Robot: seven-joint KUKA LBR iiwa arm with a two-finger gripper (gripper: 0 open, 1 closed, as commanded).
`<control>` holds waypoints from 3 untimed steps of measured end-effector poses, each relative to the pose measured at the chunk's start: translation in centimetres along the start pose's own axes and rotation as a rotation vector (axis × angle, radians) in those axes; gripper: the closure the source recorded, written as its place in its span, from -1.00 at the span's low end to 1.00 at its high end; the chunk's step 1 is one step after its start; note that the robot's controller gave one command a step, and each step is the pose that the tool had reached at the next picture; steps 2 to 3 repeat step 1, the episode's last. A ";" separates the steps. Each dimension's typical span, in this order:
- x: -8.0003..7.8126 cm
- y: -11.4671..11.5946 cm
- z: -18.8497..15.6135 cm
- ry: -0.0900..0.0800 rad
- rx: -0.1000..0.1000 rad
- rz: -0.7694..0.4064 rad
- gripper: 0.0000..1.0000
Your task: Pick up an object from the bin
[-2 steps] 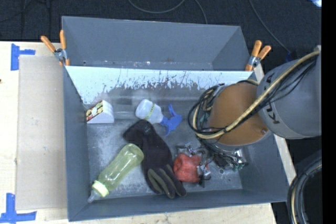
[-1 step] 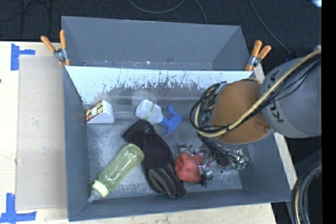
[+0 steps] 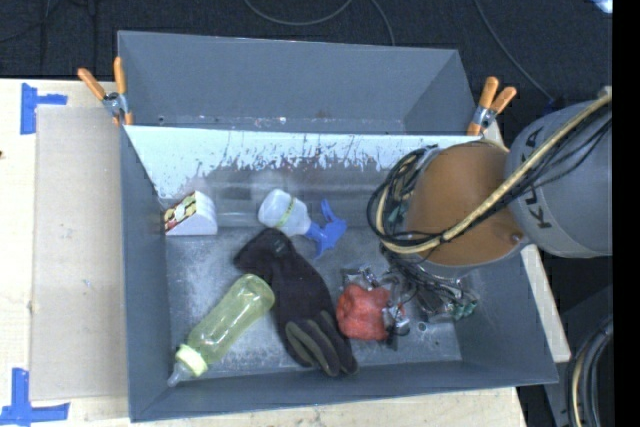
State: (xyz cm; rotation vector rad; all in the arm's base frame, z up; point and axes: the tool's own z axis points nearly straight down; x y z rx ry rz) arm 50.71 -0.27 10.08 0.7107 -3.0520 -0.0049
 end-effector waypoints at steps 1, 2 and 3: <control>0.0 0.0 -1.0 0.000 -0.001 0.000 1.00; 0.0 0.0 -1.0 0.000 -0.001 0.000 1.00; 0.0 0.0 -1.0 0.000 -0.001 0.000 1.00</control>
Offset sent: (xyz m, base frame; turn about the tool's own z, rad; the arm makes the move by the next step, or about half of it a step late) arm 0.0001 -0.0001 0.0911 0.0000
